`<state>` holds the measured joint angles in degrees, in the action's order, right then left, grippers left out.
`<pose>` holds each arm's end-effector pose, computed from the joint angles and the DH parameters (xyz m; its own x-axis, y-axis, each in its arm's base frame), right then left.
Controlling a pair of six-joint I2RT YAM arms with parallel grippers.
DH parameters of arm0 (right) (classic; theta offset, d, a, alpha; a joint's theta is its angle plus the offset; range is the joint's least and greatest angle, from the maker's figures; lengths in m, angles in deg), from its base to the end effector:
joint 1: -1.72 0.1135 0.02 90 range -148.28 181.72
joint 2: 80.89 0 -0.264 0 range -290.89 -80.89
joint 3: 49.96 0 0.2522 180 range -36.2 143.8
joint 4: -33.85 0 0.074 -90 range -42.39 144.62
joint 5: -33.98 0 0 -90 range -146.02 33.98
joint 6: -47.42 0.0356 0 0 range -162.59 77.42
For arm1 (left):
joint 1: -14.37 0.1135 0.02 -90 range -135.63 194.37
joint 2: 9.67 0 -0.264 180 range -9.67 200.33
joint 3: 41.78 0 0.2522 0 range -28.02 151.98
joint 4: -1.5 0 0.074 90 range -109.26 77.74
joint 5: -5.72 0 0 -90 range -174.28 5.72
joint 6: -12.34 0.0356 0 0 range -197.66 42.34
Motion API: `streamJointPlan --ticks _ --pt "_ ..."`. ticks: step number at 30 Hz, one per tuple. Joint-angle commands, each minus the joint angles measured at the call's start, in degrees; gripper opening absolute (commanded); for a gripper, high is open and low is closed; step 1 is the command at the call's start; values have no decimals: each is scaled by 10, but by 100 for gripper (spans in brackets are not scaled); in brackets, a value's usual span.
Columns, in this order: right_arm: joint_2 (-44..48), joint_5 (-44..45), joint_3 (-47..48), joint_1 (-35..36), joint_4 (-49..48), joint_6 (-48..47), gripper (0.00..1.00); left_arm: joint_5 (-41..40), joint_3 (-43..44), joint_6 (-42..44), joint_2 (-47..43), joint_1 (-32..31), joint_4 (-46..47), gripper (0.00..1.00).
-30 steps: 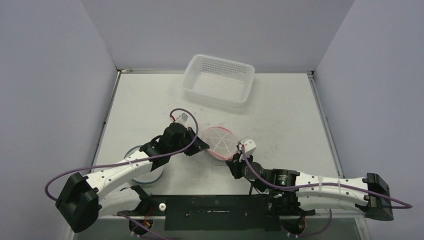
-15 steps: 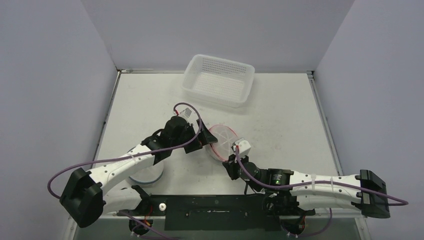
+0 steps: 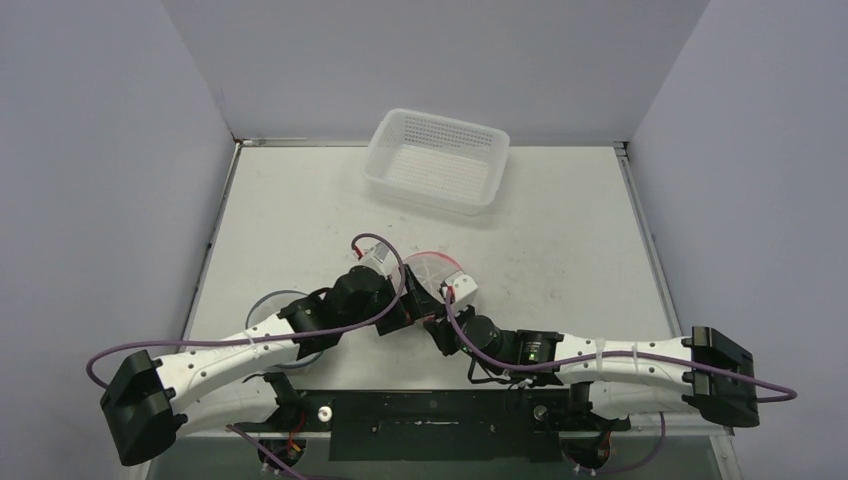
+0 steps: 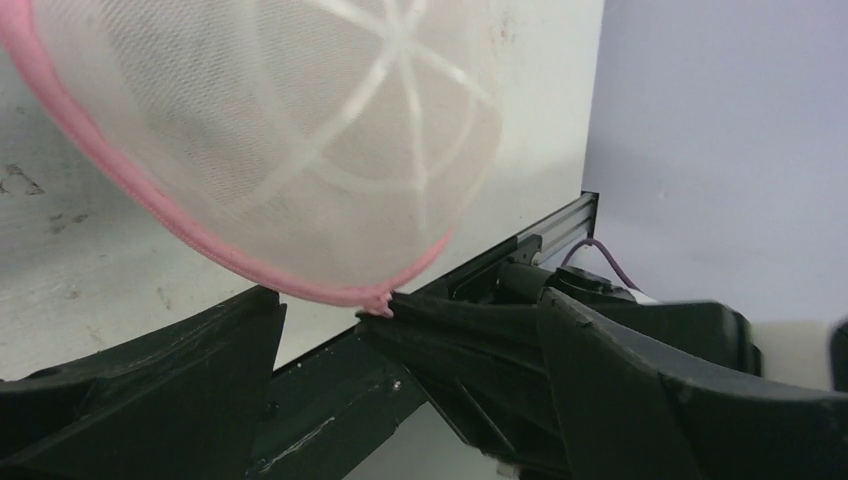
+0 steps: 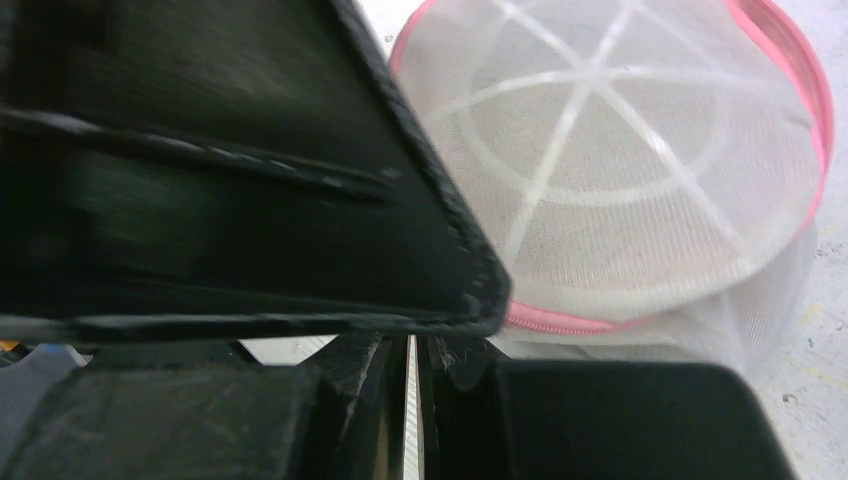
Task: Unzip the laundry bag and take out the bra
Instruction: Unzip the laundry bag at the center of the board.
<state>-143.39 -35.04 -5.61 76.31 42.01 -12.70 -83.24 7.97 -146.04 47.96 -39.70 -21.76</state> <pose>0.0744 0.2221 0.2216 -0.5081 -0.0927 -0.8563 -0.6479 0.6963 0.3090 0.1299 -0.1804 0.2452 -0.8729 -0.3794 -0.3066 0.0196 0.6008 -0.7991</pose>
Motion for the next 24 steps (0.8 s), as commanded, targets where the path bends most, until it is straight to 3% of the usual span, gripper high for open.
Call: streamJointPlan --ticks 1,6,10,12,18,24 --pt "-1 -11 32 -4 -45 -10 5 -31 10 -37 32 -12 39 98" --pt "9 -6 24 -4 -46 -6 5 -61 -26 -93 19 -14 51 100" --pt "17 -6 15 -4 -45 -1 5 -97 -44 -118 7 -14 64 84" --pt "19 -6 13 -4 -43 -1 5 -111 -42 -120 13 -13 64 71" --pt "33 -2 17 -2 -25 -2 5 -118 -32 -123 34 -2 65 49" --pt "58 8 12 -1 3 -1 5 -109 -26 -108 29 26 65 21"
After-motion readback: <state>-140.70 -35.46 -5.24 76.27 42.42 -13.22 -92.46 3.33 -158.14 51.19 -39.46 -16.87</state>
